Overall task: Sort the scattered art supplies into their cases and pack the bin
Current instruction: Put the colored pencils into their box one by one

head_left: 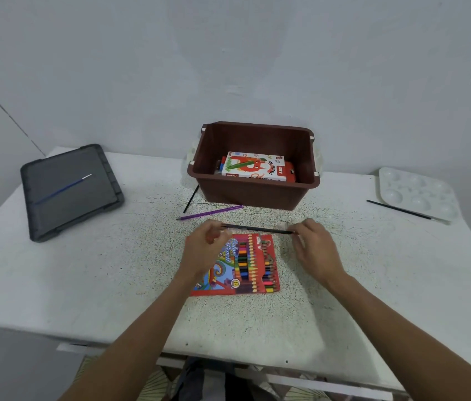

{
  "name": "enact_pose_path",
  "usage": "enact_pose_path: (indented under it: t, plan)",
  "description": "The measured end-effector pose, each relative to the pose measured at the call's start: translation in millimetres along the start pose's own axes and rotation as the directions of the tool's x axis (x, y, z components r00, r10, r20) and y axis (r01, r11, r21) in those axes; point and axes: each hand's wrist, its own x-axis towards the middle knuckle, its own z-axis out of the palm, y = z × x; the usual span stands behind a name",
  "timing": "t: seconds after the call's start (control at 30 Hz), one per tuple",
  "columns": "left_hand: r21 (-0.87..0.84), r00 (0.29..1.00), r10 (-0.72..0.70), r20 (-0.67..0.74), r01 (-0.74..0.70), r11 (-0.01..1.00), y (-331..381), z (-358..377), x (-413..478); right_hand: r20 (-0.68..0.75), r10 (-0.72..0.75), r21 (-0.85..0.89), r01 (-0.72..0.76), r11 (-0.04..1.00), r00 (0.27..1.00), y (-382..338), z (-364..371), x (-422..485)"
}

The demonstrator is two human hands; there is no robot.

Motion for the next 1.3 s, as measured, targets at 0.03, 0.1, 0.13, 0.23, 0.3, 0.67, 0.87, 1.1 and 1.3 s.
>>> enact_pose_path:
  t: [0.03,0.1,0.13,0.23,0.3,0.67,0.87,1.1,1.3]
  plan:
    - [0.064,0.999,0.011,-0.043,-0.008,0.998,-7.6,-5.0,2.2,-0.011,0.022,-0.039,-0.022,0.999,1.000,11.9,-3.4,-0.2]
    - [0.236,0.993,0.085,-0.086,-0.063,0.970,-25.8,-16.2,6.5,-0.010,0.058,-0.131,-0.059,0.990,0.998,33.7,-11.6,-0.5]
    - [0.332,0.989,0.126,-0.082,-0.092,0.939,-32.0,-21.7,6.8,-0.002,0.068,-0.178,-0.067,0.982,0.998,43.2,-15.6,-0.9]
    - [0.482,0.979,0.198,-0.041,-0.154,0.863,-47.6,-33.9,5.7,0.016,0.053,-0.283,-0.047,0.958,0.998,64.1,-24.5,-2.8]
    - [0.521,0.982,0.190,-0.017,-0.153,0.840,-56.7,-38.3,4.6,0.030,0.040,-0.317,-0.029,0.948,0.999,71.7,-27.1,-4.0]
    - [0.598,0.978,0.208,0.021,-0.179,0.781,-64.6,-38.0,0.5,0.086,-0.074,-0.302,0.097,0.948,0.994,53.1,-4.8,-3.8]
    - [0.613,0.973,0.228,0.021,-0.193,0.766,-63.8,-36.5,-0.1,0.109,-0.086,-0.275,0.113,0.955,0.990,18.4,14.9,0.9]
    - [0.640,0.969,0.244,0.045,-0.216,0.738,-68.3,-38.4,3.0,0.186,-0.089,-0.110,0.110,0.988,0.978,-13.2,38.4,0.9]
    - [0.638,0.969,0.243,0.049,-0.218,0.738,-66.4,-39.1,4.3,0.136,-0.076,0.079,0.066,0.995,0.988,-19.5,37.3,-1.5]
